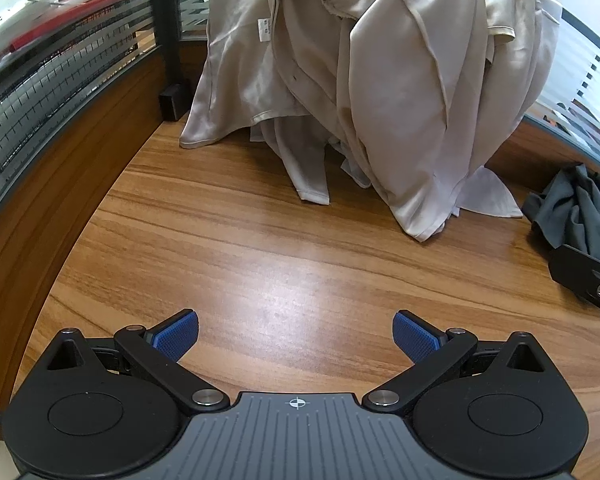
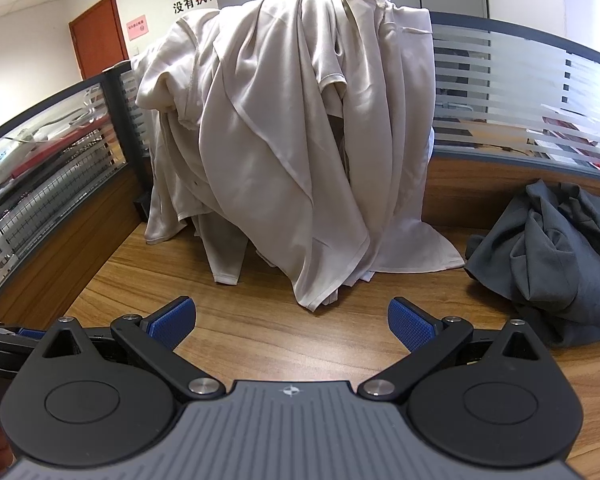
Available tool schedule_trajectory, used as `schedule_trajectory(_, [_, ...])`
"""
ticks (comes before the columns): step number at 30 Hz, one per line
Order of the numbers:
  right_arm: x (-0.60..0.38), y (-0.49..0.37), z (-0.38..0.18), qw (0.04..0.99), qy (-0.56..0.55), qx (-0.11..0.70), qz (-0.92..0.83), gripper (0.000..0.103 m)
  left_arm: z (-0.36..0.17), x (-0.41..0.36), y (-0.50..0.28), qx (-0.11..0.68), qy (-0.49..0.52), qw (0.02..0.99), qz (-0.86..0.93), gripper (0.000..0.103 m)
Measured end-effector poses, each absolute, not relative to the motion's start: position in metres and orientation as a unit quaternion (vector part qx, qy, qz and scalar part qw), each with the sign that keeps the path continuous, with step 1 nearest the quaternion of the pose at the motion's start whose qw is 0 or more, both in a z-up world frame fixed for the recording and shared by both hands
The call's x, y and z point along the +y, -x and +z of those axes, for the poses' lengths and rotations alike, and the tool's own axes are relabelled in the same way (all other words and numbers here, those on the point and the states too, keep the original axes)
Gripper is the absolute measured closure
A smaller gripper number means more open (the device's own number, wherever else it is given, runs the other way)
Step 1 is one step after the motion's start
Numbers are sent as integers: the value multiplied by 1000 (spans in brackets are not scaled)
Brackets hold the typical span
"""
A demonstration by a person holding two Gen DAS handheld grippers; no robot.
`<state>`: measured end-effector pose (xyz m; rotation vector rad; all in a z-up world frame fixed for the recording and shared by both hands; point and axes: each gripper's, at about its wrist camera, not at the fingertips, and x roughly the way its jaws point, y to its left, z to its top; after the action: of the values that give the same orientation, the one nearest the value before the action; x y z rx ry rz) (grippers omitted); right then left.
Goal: Fold clothes
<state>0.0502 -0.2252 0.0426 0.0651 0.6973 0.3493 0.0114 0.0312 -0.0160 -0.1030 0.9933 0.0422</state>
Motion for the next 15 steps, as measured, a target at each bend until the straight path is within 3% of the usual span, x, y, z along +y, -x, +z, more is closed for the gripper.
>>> schedule_trajectory(15, [-221, -56, 40, 923, -25, 344, 172, 0, -19, 36, -15, 480, 60, 875, 28, 0])
